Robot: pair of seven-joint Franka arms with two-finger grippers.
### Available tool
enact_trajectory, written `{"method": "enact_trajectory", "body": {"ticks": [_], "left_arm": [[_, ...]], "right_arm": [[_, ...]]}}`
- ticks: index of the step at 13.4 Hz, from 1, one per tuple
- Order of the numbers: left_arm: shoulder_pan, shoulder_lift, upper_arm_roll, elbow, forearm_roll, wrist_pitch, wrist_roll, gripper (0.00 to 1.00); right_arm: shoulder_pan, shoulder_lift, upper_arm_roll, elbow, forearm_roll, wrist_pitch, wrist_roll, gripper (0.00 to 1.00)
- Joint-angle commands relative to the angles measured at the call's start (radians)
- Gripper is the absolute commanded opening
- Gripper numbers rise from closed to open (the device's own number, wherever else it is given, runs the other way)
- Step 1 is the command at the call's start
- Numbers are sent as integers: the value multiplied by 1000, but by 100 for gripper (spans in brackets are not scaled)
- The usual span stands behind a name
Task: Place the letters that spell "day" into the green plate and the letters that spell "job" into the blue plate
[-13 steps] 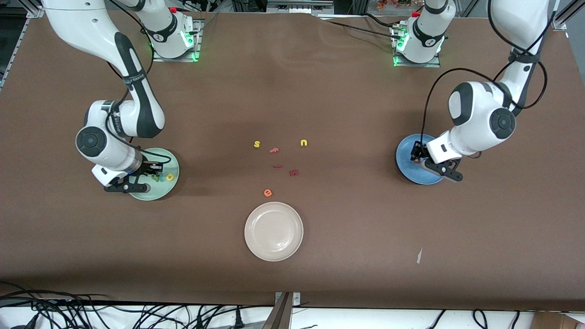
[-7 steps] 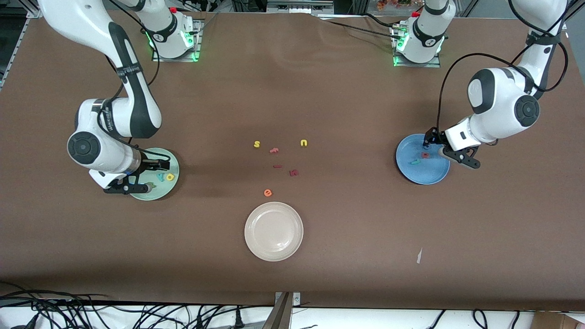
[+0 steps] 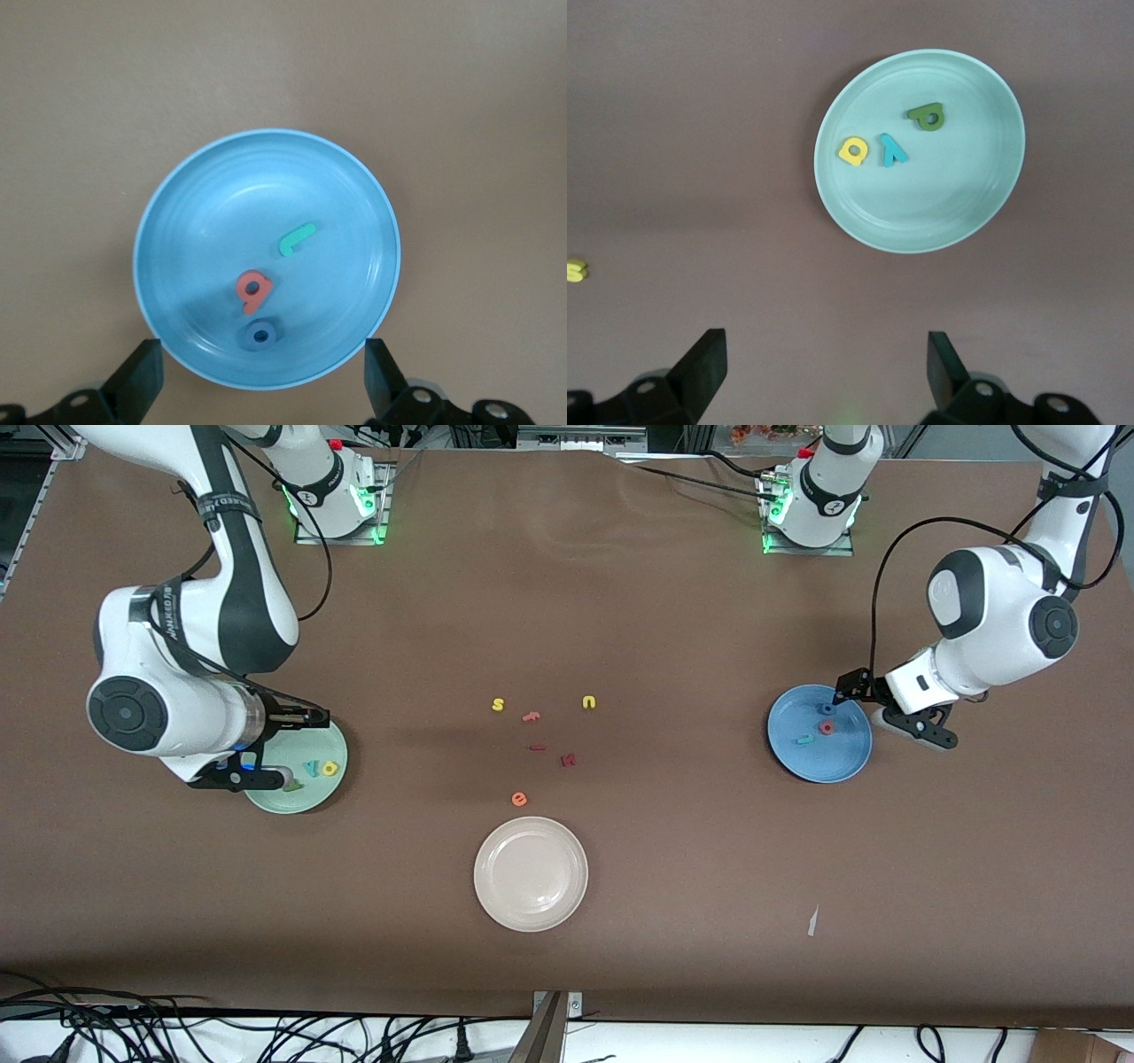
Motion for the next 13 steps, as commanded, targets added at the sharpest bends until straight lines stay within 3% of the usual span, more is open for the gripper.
{"method": "enact_trajectory", "body": {"ticks": [1,4,5,8,11,13], "left_arm": [[12,-63,-23,-7,20,-3,-4,100],[15,-185,-31,70,29,-103,3,100],[15,-199,-26,148,36,-215,3,100],[13,-202,-34,460,221,-528,0,100],[13,-207,-43,631,236,-734,-3,100],[13,-205,-46,682,234,-771,-1,100]], "right_arm": [[-5,-6,4,94,7,-134,23,100],[-8,-27,1,175,3,-245,16,100],[-26,-46,10,175,4,-239,16,100],[-123,-102,107,168,4,-204,16,100],[-170,-156,113,166,6,-205,11,100],[-192,-193,124,160,-2,-198,13,100]]}}
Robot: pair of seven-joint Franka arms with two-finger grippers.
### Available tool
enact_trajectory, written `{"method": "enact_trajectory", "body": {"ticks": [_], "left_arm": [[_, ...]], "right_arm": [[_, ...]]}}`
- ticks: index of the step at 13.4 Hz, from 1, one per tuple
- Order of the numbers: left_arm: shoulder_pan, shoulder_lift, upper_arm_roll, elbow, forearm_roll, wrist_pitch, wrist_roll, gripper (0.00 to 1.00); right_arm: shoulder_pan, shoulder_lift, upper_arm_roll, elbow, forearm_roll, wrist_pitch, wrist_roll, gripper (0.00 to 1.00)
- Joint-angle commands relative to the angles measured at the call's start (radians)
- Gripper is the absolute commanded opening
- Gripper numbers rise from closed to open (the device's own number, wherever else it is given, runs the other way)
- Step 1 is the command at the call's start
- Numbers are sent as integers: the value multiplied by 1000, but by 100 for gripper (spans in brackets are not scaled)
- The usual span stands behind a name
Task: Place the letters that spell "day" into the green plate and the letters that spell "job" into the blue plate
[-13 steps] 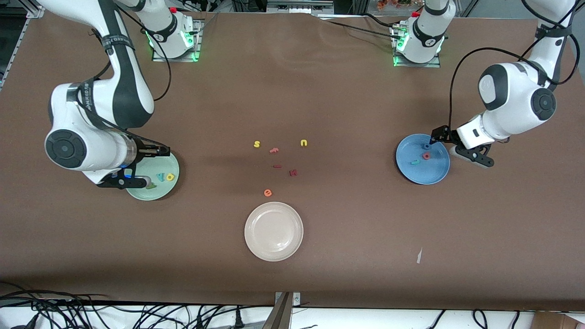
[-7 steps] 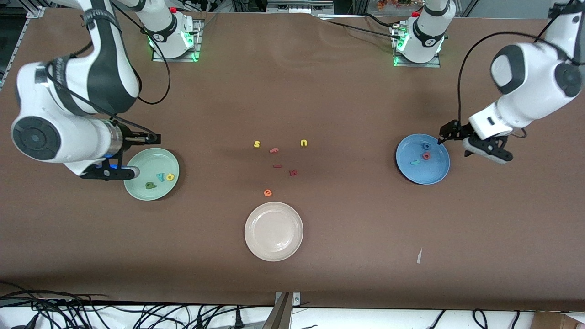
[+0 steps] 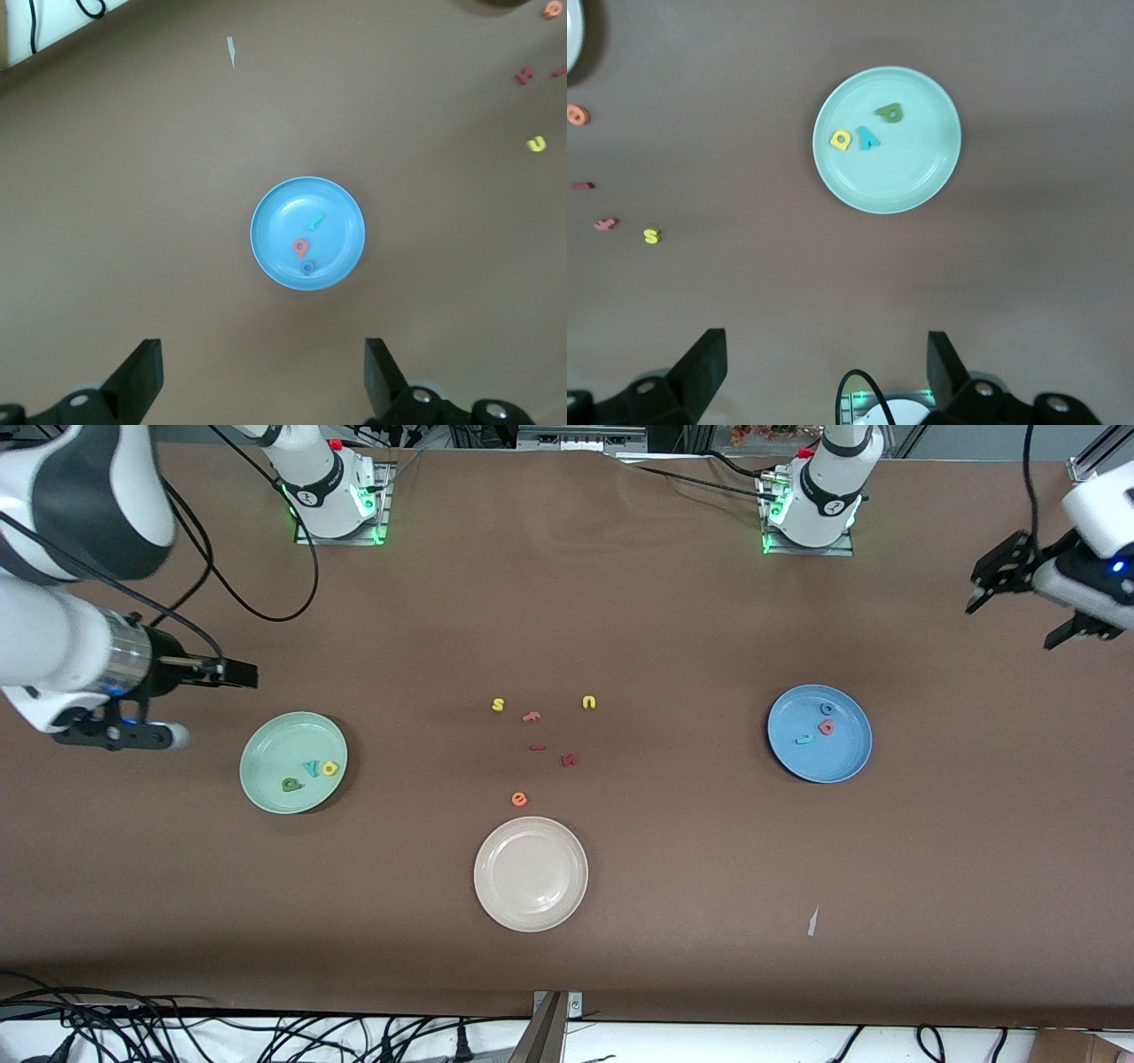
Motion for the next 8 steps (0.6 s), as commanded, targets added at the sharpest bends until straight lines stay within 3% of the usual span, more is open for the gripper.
{"method": "enact_trajectory", "body": {"ticks": [1,4,8], "left_arm": [[6,42,-20,84,31,-46,-4,100],[-19,48,-9,98,29,-61,-45,100],[-90,49,19,102,29,-86,-396,100]], "right_arm": [[-50,-80,32,-43,1,8,7,100],[-78,-146,32,-129,3,10,18,100],[-98,-177,73,-145,-11,72,21,100]]}}
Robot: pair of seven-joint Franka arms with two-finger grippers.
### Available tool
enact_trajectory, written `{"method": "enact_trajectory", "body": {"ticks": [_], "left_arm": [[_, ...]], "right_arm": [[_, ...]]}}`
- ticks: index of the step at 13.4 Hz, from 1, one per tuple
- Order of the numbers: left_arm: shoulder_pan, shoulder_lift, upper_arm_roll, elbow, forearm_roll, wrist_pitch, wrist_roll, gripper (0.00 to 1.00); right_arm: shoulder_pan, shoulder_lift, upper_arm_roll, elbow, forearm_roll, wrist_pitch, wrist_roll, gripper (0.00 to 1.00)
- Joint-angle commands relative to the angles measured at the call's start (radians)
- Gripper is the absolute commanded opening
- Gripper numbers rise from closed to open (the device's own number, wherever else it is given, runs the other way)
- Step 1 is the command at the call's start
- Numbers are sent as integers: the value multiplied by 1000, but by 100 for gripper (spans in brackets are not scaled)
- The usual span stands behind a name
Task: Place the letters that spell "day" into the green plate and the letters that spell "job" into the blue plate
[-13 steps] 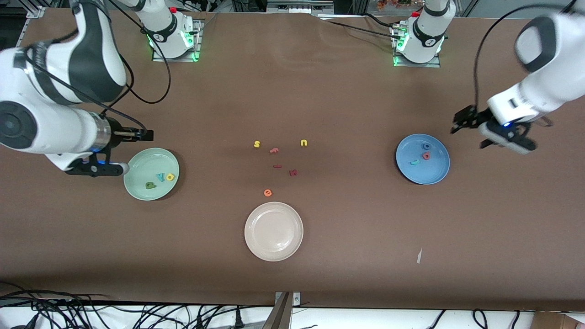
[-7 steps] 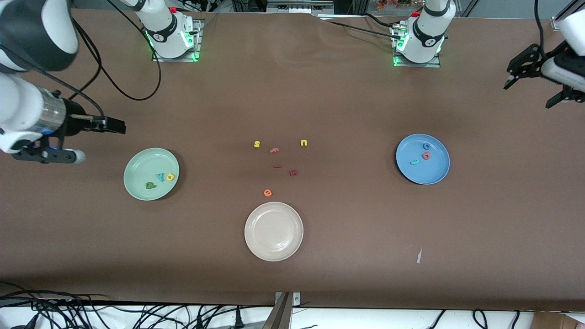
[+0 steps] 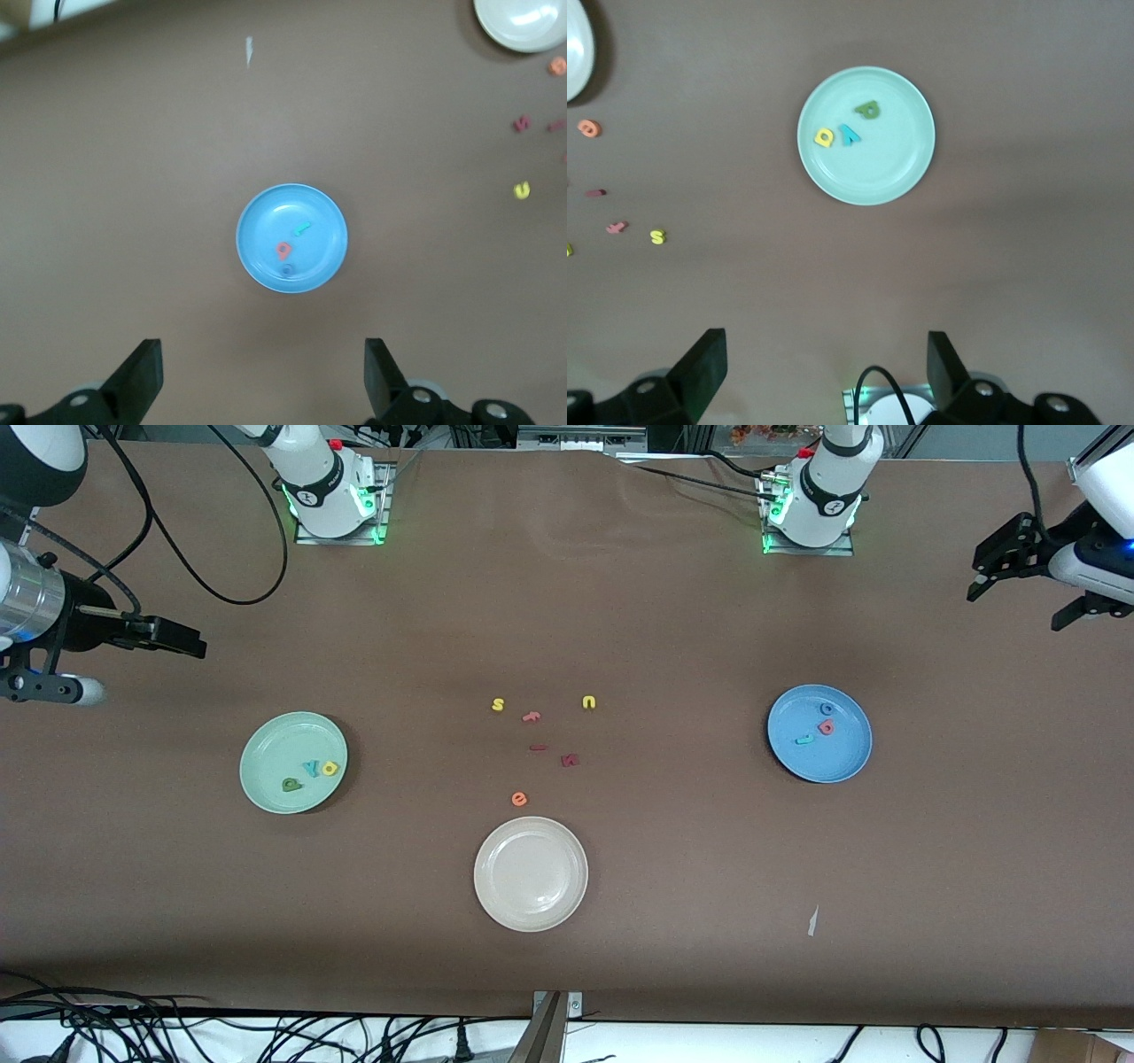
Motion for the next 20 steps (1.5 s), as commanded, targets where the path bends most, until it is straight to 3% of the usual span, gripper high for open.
{"method": "enact_trajectory", "body": {"ticks": [1,20], "left_arm": [[-32,17,19,42,29,-39,-130,100],[-16,48,8,67,18,-38,-190,100]], "right_arm": [[-25,-48,36,-46,-10,64,18,100],[-11,-5,32,-40,-27,87,20,100]]}}
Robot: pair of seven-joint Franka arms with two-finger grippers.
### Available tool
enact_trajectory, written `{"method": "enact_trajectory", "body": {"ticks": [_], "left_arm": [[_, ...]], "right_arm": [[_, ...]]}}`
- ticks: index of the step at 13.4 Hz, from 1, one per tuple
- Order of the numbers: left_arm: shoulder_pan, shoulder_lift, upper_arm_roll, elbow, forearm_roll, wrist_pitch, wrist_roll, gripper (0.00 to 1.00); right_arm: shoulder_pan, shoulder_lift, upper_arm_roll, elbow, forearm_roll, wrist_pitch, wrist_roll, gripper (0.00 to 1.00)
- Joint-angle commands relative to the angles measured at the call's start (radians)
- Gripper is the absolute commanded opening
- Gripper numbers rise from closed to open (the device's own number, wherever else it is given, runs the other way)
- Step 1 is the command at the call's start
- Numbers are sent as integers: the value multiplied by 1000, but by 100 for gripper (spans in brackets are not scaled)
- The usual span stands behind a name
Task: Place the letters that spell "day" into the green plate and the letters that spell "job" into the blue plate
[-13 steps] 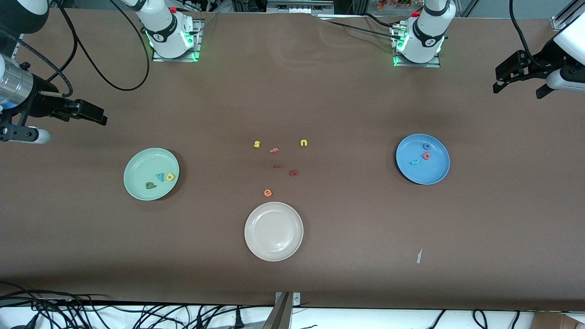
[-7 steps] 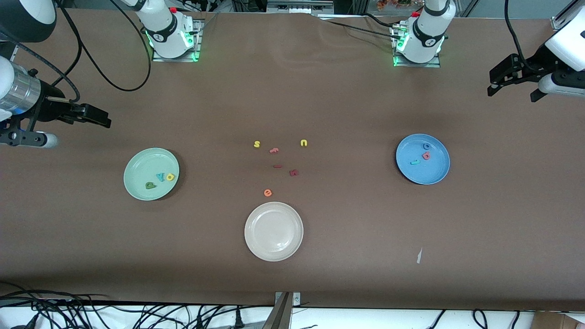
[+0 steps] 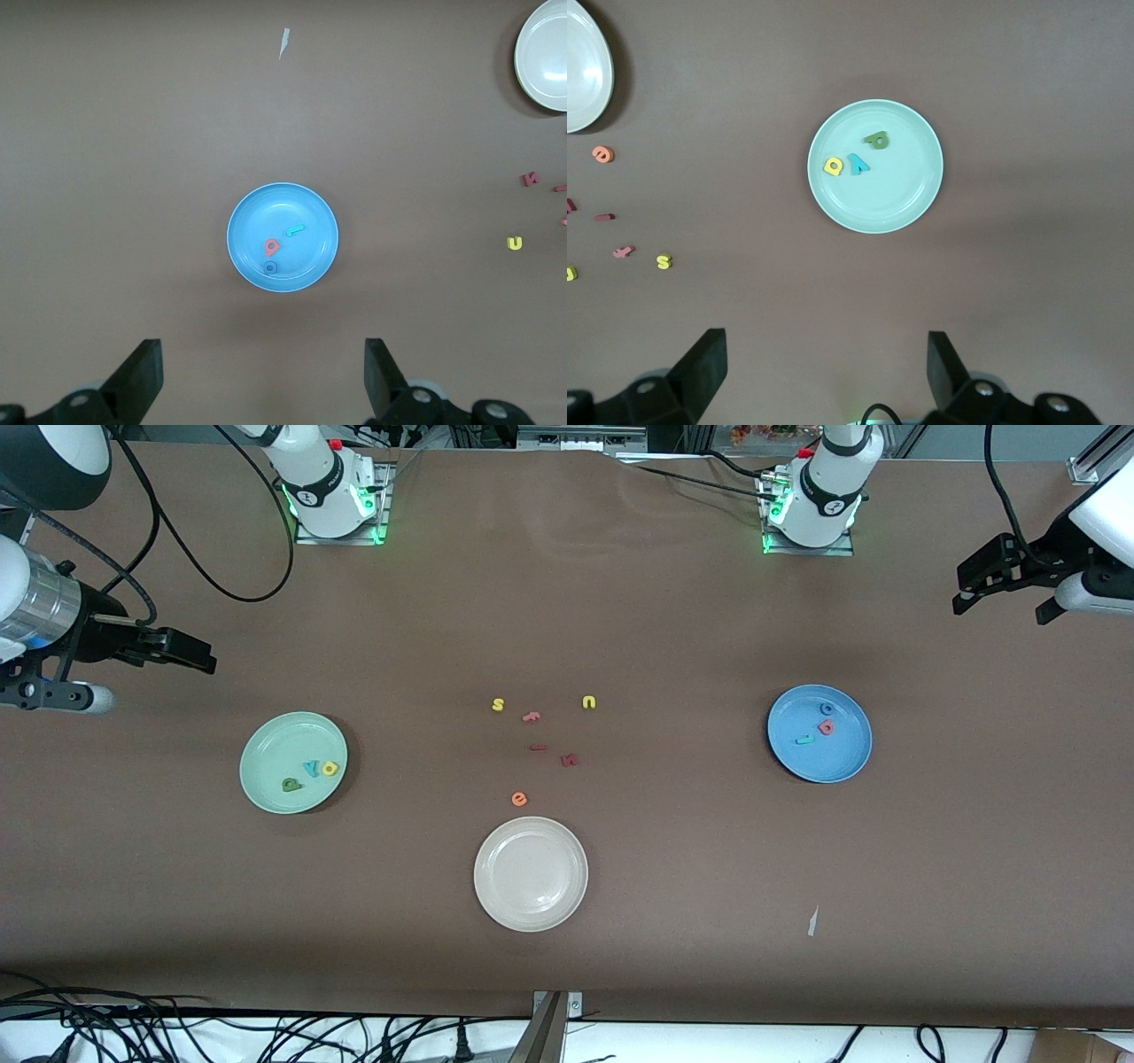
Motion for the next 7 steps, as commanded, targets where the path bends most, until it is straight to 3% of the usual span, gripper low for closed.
{"method": "enact_trajectory", "body": {"ticks": [1,7], "left_arm": [[0,14,-2,36,18,-25,-8,100],[-3,14,-13,45,17,-27,-11,100]], "right_arm": [[-3,-6,11,-9,-20,7,15,100],[-3,-6,11,-14,-18,9,17,100]]}}
